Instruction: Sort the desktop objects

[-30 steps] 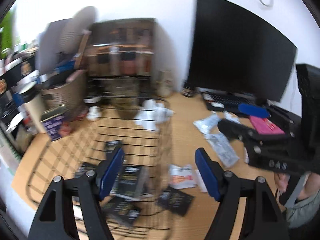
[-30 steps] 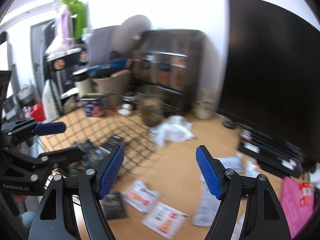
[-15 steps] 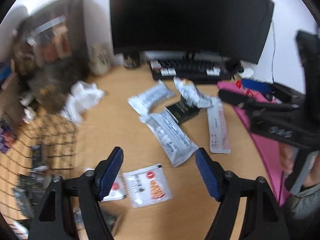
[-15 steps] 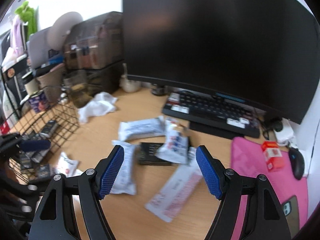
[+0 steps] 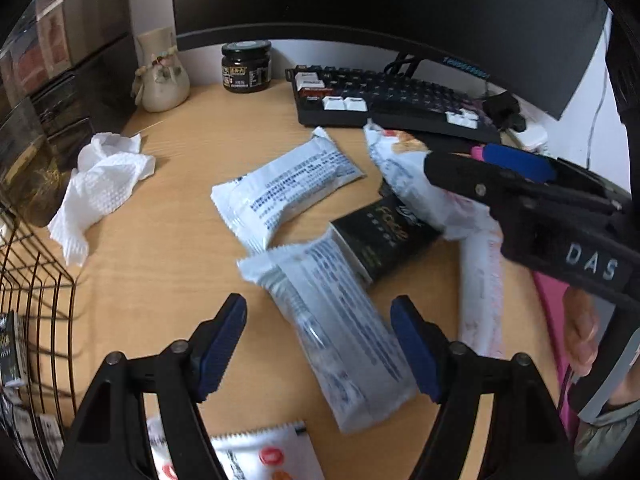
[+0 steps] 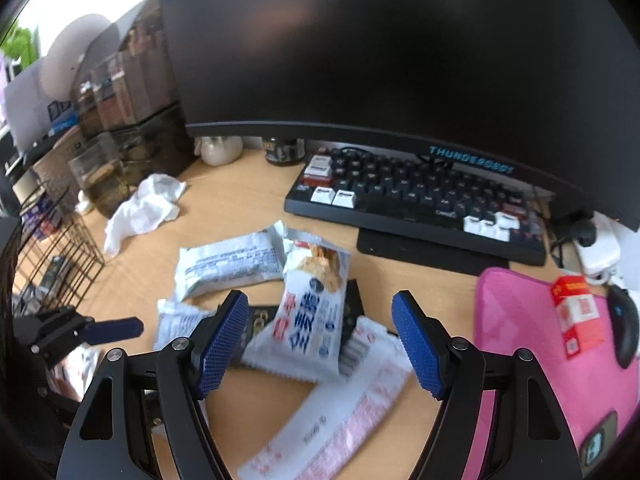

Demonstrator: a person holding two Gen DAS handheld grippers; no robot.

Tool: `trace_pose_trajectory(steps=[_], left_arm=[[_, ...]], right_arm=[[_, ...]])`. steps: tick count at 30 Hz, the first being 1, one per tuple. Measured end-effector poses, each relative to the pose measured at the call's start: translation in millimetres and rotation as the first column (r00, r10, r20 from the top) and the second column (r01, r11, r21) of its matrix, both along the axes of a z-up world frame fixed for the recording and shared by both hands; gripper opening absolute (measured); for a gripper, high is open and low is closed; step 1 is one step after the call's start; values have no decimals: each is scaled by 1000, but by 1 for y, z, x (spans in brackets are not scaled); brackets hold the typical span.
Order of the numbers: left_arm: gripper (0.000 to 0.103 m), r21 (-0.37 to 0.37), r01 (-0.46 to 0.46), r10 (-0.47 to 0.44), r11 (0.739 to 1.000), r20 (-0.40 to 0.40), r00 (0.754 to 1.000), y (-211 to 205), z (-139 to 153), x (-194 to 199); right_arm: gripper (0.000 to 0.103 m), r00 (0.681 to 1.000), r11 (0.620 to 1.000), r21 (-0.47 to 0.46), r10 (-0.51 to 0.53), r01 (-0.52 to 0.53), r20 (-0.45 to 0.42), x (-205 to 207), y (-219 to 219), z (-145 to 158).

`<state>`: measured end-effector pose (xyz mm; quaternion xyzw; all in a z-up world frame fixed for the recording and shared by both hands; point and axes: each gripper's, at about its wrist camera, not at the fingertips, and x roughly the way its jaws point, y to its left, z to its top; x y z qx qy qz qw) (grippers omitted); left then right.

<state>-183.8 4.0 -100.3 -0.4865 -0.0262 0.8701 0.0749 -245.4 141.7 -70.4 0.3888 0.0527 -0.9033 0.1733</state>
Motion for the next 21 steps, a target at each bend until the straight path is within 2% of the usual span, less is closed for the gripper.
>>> trace_pose_trajectory(steps=[5, 10, 11, 12, 13, 14, 15, 17, 21], left_arm=[[78, 8, 0, 0, 1000, 22, 1000, -3, -9, -11], [78, -33, 6, -5, 999, 22, 1000, -3, -13, -14], [75, -45, 10, -9, 999, 20, 1000, -2, -13, -13], [66, -59, 13, -12, 998, 16, 1000, -1, -13, -13], [58, -76, 11, -10, 997, 10, 1000, -1, -13, -12], [45, -94, 4, -3, 996, 8, 1000, -1, -12, -11], [41, -97, 3, -2, 995, 9, 1000, -3, -11, -10], [39, -78, 9, -8, 997, 16, 1000, -7, -10, -9], [38, -50, 5, -5, 999, 12, 1000, -14, -4, -2]], right_arm=[[74, 999, 1000, 4, -5, 5, 54, -30, -1, -16], [74, 995, 1000, -4, -3, 3, 104, -40, 0, -27], [71, 994, 1000, -2, -1, 1, 111, -41, 0, -27], [59, 993, 1000, -8, 5, -4, 118, -42, 0, -29], [53, 992, 1000, -18, 15, -13, 129, -41, -1, -30], [42, 992, 1000, -14, 15, -14, 128, -41, -1, -30], [39, 992, 1000, 0, 10, -11, 123, -39, -2, -29], [35, 993, 1000, 21, 6, -9, 119, -36, -4, -29], [35, 993, 1000, 15, 10, -12, 117, -29, -3, -25]])
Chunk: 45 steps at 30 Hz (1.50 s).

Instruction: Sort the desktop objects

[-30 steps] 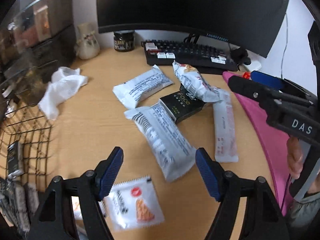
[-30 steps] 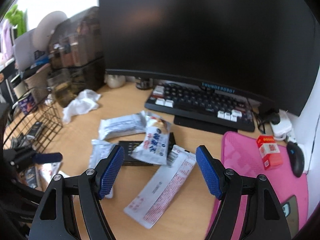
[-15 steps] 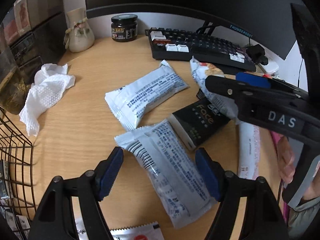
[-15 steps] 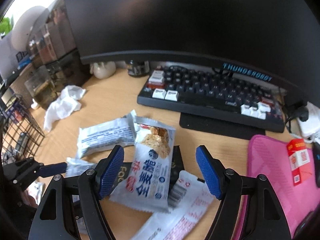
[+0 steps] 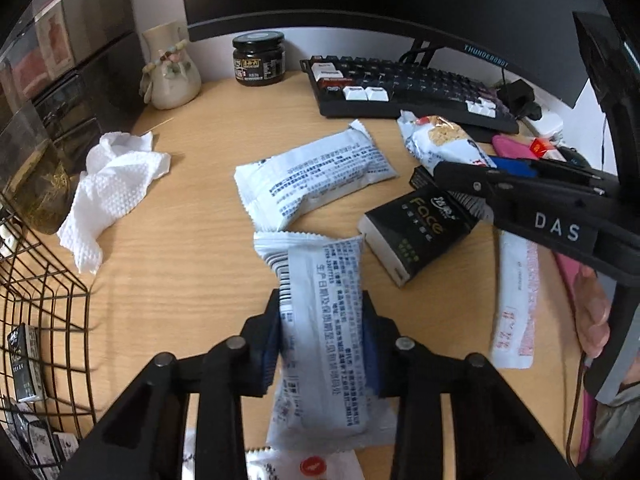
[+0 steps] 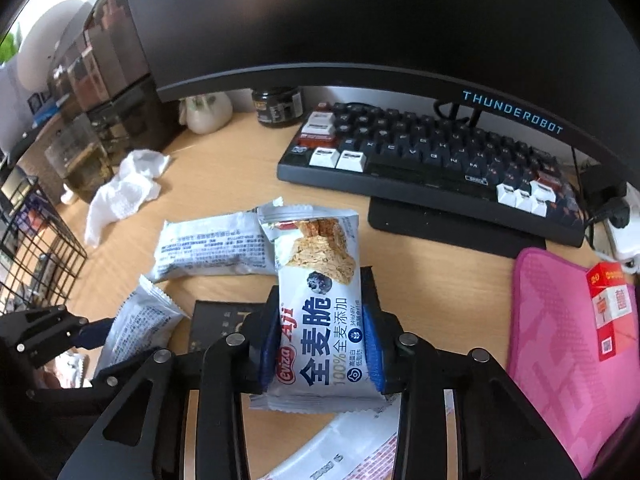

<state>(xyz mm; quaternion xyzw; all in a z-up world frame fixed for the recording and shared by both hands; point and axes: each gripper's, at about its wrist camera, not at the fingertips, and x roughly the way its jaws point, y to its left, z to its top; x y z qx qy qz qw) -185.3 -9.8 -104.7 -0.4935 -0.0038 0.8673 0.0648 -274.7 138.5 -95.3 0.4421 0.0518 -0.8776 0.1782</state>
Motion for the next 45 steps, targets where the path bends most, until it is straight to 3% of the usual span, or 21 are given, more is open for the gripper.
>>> trace_pose_trajectory(steps=[9, 19, 28, 45], left_arm=[[38, -7, -1, 0, 1000, -103, 995, -4, 43, 30], [38, -52, 26, -38, 998, -239, 970, 5, 97, 89], [38, -58, 31, -45, 998, -266, 963, 5, 105, 133], [38, -48, -56, 38, 997, -315, 948, -24, 120, 155]], right_arm=[[35, 993, 1000, -17, -1, -1, -118, 44, 4, 47], [35, 967, 999, -45, -14, 3, -254, 143, 25, 102], [35, 970, 999, -33, -21, 13, -242, 188, 31, 95], [35, 964, 995, -56, 65, -82, -258, 189, 1, 99]])
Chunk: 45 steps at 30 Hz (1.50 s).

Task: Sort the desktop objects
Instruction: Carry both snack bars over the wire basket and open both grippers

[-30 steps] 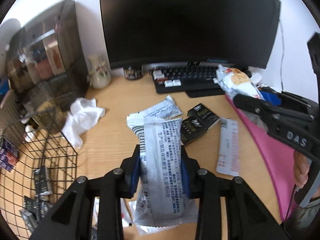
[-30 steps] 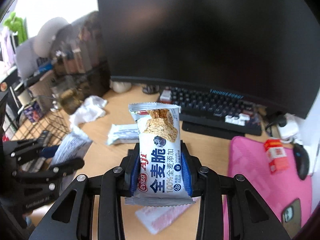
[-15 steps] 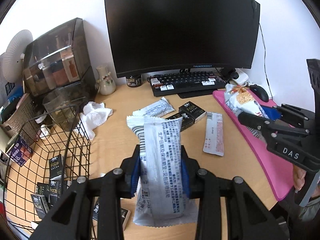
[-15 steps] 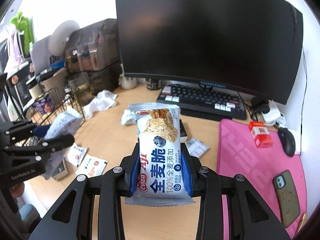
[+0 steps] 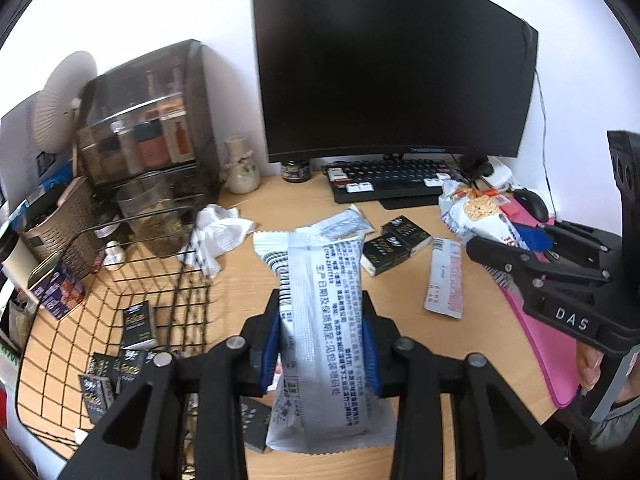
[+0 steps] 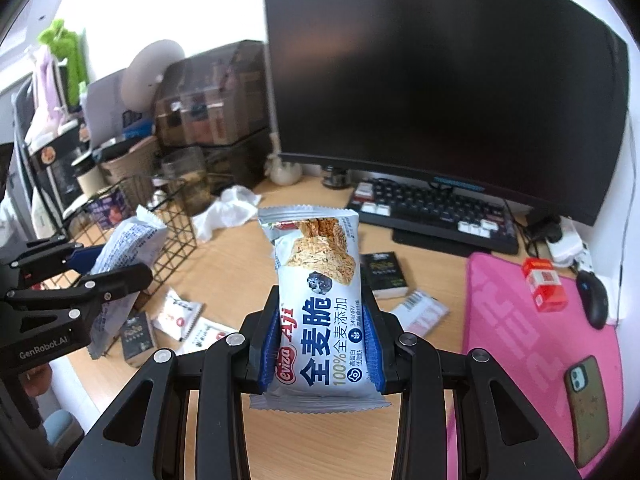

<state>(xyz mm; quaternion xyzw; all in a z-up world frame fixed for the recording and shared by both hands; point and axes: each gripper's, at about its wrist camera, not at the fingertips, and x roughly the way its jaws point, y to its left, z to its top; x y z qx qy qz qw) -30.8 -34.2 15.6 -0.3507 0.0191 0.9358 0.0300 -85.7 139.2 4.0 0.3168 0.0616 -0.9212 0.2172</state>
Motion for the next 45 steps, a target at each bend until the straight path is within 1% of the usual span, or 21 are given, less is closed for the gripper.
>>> trace_pose_trajectory(steps=[7, 12, 17, 20, 22, 24, 25, 26, 29, 34, 45], left_arm=[[38, 11, -103, 103, 995, -13, 995, -39, 6, 14], [38, 19, -202, 202, 979, -23, 979, -77, 10, 26], [38, 26, -307, 308, 951, -38, 951, -121, 13, 41], [38, 18, -368, 368, 930, -38, 929, -145, 12, 48], [38, 30, -393, 394, 919, -31, 919, -159, 9, 51], [38, 38, -422, 423, 906, -23, 906, -175, 6, 54], [38, 34, -443, 444, 896, -22, 896, -182, 4, 56], [38, 31, -453, 454, 891, -21, 891, -186, 3, 57], [38, 43, -466, 467, 884, -15, 884, -196, 1, 62], [38, 47, -467, 468, 883, -13, 884, -199, 2, 65], [38, 50, -464, 465, 884, -5, 885, -196, 2, 63]], right_arm=[[35, 994, 994, 6, 109, -109, -6, 1, -45, 3], [35, 979, 979, 8, 205, -205, -18, 6, -92, 7], [35, 949, 949, -8, 316, -316, -20, 7, -155, 12], [35, 927, 927, 9, 375, -375, -17, 10, -197, 11], [35, 912, 912, 12, 411, -411, -3, 11, -223, 9], [35, 902, 902, 15, 431, -431, 8, 10, -243, 6], [35, 898, 898, 17, 440, -440, 13, 11, -252, 4], [35, 894, 893, 17, 449, -449, 18, 12, -260, 2], [35, 883, 883, 15, 468, -468, 26, 17, -274, -2], [35, 877, 877, 23, 480, -481, 30, 21, -284, -6], [35, 875, 876, 13, 482, -483, 30, 21, -282, -5]])
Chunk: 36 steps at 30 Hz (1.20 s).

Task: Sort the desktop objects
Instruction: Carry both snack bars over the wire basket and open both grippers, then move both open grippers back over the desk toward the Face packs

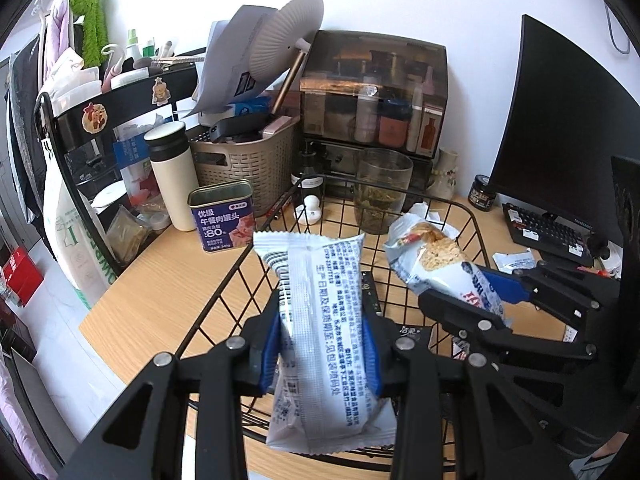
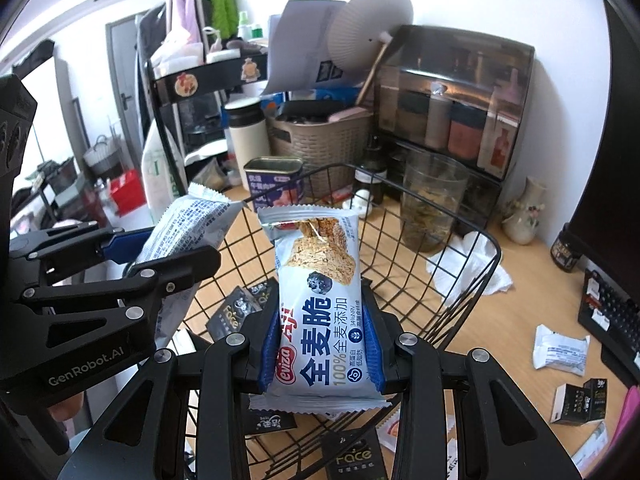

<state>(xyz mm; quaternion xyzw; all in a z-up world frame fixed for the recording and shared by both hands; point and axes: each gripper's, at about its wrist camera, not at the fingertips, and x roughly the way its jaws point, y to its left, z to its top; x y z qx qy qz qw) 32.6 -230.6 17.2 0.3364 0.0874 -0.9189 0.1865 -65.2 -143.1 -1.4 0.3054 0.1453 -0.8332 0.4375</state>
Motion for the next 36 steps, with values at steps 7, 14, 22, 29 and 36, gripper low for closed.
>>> trace_pose_trajectory(steps=[7, 14, 22, 29, 36], left_arm=[[94, 25, -10, 13, 1000, -132, 991, -4, 12, 13], [94, 25, 6, -3, 1000, -129, 992, 1, 14, 14], [94, 34, 111, -106, 993, -139, 985, 38, 19, 10], [94, -15, 357, -357, 934, -90, 930, 137, 12, -12], [94, -11, 491, -491, 871, 25, 871, 207, -26, -63]], right_arm=[[59, 997, 1000, 6, -22, 22, -76, 5, 0, 1], [63, 998, 998, -41, -41, 39, -48, -3, 15, 8], [63, 989, 990, -62, -130, 126, -64, -15, 74, 21], [63, 953, 955, -44, -295, 292, -76, -36, 163, 17], [63, 885, 886, 17, -463, 464, -39, -80, 249, -8]])
